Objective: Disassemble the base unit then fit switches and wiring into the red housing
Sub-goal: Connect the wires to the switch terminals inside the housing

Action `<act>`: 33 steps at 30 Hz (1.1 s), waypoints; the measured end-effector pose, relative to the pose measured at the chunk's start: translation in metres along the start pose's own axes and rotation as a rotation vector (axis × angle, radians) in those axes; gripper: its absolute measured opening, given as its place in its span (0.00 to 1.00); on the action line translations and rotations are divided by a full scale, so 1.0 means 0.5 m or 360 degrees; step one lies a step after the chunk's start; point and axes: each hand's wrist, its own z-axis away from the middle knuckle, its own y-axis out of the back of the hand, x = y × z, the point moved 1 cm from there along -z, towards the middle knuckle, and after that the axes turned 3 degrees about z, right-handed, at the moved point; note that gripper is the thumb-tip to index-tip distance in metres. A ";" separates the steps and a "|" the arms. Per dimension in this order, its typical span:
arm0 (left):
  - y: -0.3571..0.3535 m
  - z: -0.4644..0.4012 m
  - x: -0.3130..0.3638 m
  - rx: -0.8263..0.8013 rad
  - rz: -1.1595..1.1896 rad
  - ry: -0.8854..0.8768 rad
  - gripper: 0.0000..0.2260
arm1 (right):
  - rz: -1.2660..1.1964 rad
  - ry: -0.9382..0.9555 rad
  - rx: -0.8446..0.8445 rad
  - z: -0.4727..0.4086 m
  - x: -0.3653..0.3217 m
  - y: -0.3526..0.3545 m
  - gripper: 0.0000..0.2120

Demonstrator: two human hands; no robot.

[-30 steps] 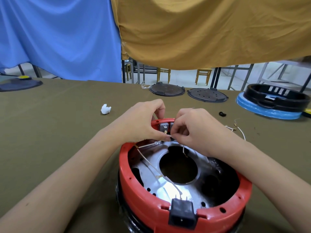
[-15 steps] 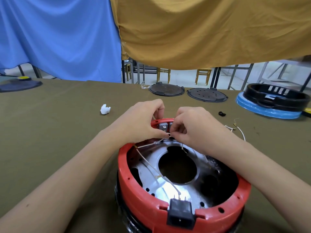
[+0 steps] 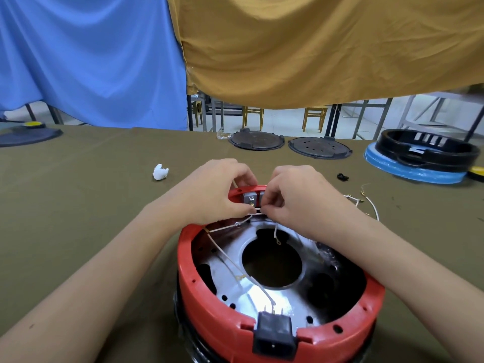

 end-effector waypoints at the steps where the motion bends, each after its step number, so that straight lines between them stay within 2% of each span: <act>1: -0.001 0.000 0.002 0.0004 -0.0014 -0.0002 0.16 | 0.0001 0.0001 0.0007 0.000 0.000 -0.001 0.07; 5: -0.003 0.000 0.003 0.0007 -0.0089 -0.0021 0.15 | -0.0011 -0.0004 0.0029 -0.002 0.003 -0.005 0.06; 12: -0.001 0.002 0.004 0.0002 0.0063 -0.0058 0.17 | -0.0359 -0.0181 0.0109 0.008 0.019 -0.005 0.08; 17: 0.000 0.004 0.008 -0.0082 0.0066 -0.0182 0.09 | -0.0434 -0.0279 0.0108 0.009 0.023 -0.005 0.10; 20: -0.001 0.003 0.009 -0.0105 0.0000 -0.0193 0.03 | -0.0392 -0.0308 0.0123 0.009 0.023 -0.006 0.10; 26: -0.002 0.002 0.012 -0.0108 -0.0024 -0.0196 0.03 | -0.0186 -0.0263 -0.0004 0.009 0.016 -0.010 0.09; 33: -0.003 0.002 0.014 -0.0082 -0.0115 -0.0221 0.01 | -0.0133 -0.0213 0.0032 0.008 0.016 -0.011 0.09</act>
